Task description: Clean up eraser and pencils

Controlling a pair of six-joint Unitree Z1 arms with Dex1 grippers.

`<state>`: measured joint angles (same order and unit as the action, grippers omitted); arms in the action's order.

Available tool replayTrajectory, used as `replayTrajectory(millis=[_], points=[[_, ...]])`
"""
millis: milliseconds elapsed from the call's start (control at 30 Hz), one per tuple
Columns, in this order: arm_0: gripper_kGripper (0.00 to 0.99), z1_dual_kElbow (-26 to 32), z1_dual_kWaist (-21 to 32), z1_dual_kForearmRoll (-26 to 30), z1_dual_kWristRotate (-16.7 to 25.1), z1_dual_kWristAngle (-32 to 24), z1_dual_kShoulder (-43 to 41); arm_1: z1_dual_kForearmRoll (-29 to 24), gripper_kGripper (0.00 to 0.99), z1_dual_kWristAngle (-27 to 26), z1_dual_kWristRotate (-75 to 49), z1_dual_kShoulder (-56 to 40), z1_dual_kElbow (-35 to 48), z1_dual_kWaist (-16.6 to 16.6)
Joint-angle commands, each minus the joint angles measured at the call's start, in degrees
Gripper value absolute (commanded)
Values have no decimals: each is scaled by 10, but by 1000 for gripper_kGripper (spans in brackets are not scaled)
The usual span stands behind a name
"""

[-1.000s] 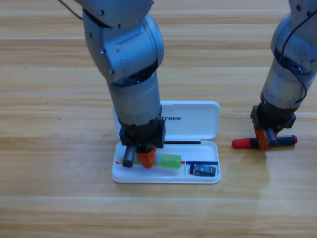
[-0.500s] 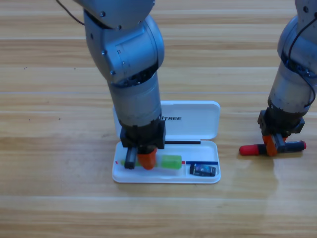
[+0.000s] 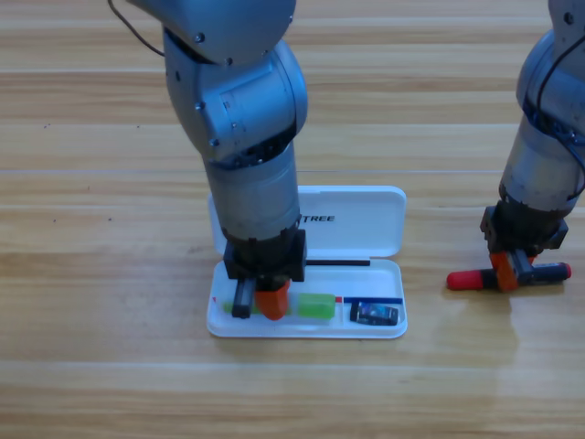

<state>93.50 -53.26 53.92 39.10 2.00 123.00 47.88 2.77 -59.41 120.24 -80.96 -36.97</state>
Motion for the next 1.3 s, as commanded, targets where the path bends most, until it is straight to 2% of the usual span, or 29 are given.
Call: replayTrajectory(millis=[33, 233, 267, 300, 367, 400, 533, 667, 833, 1000, 1167, 1300], points=[[0, -2, -11, -2, 3, -4, 32, 15, 0, 9, 0, -16, 17, 20], [0, 0, -11, -2, 4, -2, 31, 16, 0, 10, 0, -18, 21, 21], [97, 0, -11, -2, 4, -2, 31, 16, 0, 10, 1, -19, 22, 20], [288, -1, -11, -2, 4, -1, 31, 16, 0, 11, 1, -19, 23, 21], [762, -3, -11, -2, 2, 2, 30, 17, 0, 11, 1, -22, 24, 20], [851, -3, -11, -2, 1, 3, 30, 16, 0, 12, 1, -23, 25, 20], [986, -4, -11, -2, 0, 5, 26, 19, 0, 12, 2, -29, 27, 21], [990, -5, -11, -2, -3, 5, 24, 34, 0, 15, 5, -55, 37, 17], [990, -3, -11, 11, -3, 4, 2, 136, 0, -8, 28, -150, 21, -13], [990, 10, 3, 63, 4, -22, -86, 209, 0, -26, 72, -193, -18, -57], [990, 31, 69, 115, 26, -65, -201, 226, 0, -46, 129, -144, -82, -114], [990, 24, 161, 123, 50, -103, -271, 226, 0, -46, 154, -77, -147, -153]])
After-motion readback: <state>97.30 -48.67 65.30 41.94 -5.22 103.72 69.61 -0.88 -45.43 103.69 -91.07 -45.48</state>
